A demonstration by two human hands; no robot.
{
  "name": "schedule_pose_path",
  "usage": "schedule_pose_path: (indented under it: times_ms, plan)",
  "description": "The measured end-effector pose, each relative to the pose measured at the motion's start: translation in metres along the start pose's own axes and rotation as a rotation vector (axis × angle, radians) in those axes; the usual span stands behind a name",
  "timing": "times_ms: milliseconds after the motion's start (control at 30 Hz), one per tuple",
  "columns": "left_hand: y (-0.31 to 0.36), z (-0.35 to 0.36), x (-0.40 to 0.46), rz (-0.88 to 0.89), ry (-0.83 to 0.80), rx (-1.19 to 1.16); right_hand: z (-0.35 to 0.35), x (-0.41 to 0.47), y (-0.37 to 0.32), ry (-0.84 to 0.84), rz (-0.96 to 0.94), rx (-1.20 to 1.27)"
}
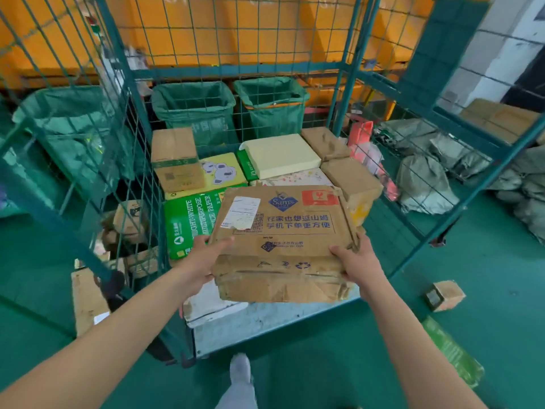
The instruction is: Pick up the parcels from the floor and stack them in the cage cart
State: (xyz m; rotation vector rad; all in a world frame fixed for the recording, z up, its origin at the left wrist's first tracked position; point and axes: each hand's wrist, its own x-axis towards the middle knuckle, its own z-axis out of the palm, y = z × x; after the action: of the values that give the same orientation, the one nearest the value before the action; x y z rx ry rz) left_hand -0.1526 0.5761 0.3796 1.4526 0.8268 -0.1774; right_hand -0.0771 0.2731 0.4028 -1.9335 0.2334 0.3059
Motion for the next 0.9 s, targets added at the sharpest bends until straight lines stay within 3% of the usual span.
schedule_pose_path:
  times_ms: [333, 567, 900]
  plan:
    - [0.1, -0.026, 0.174, -0.089, 0.119, -0.167, 0.089, 0.188, -0.079, -0.093, 0.008, -0.034]
    - [0.132, -0.031, 0.267, -0.157, 0.14, -0.079, 0.114, 0.288, -0.109, -0.143, 0.036, -0.07]
    - [0.202, 0.001, 0.325, -0.197, 0.255, -0.071, 0.147, 0.45, -0.157, -0.391, -0.008, -0.114]
